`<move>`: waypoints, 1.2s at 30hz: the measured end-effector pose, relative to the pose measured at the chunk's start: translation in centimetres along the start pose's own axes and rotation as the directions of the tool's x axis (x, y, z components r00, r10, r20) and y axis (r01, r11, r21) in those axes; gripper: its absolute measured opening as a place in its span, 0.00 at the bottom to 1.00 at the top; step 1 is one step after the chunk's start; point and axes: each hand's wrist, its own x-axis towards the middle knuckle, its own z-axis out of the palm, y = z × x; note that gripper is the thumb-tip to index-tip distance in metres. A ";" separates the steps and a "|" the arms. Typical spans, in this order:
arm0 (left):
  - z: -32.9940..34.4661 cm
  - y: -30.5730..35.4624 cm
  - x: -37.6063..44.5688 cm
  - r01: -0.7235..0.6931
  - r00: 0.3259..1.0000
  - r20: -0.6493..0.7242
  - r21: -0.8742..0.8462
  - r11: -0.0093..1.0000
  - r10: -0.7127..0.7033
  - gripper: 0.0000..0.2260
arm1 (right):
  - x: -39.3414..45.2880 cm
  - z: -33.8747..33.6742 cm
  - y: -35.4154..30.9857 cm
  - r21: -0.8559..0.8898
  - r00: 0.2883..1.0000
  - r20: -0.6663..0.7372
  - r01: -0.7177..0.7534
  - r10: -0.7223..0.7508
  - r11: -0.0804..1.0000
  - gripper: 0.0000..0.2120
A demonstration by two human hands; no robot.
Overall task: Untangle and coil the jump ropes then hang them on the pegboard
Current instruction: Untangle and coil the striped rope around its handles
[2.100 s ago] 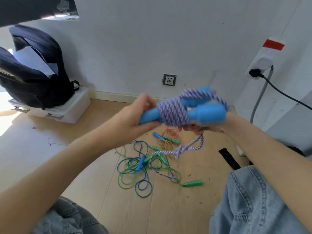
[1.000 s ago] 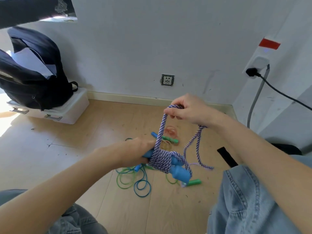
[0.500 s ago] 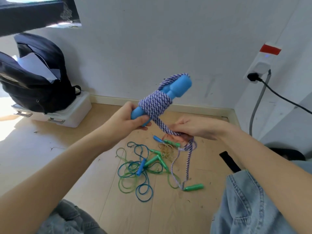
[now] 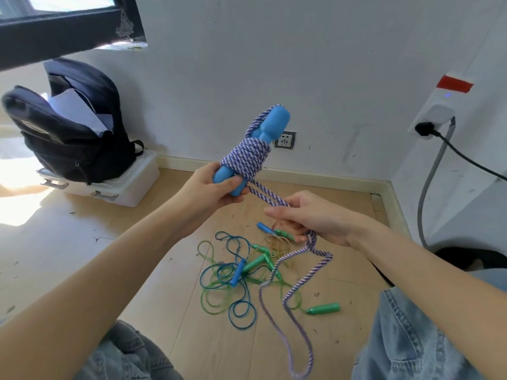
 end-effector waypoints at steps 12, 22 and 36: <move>0.6 -3.1 -0.2 -0.070 0.968 0.117 0.975 0.210 -0.221 0.14 | -0.6 -1.7 -0.8 0.028 0.994 -0.107 0.000 0.004 1.000 0.23; 2.7 -0.3 -3.3 -0.483 0.648 0.700 0.682 0.549 -0.299 0.16 | -0.1 -2.4 -0.6 -0.459 0.991 -0.133 -0.048 -0.015 0.887 0.15; 0.7 1.1 -1.7 -0.160 0.941 0.315 0.090 0.983 0.124 0.14 | -0.3 -1.9 0.0 0.109 0.997 0.082 -0.018 0.009 0.994 0.23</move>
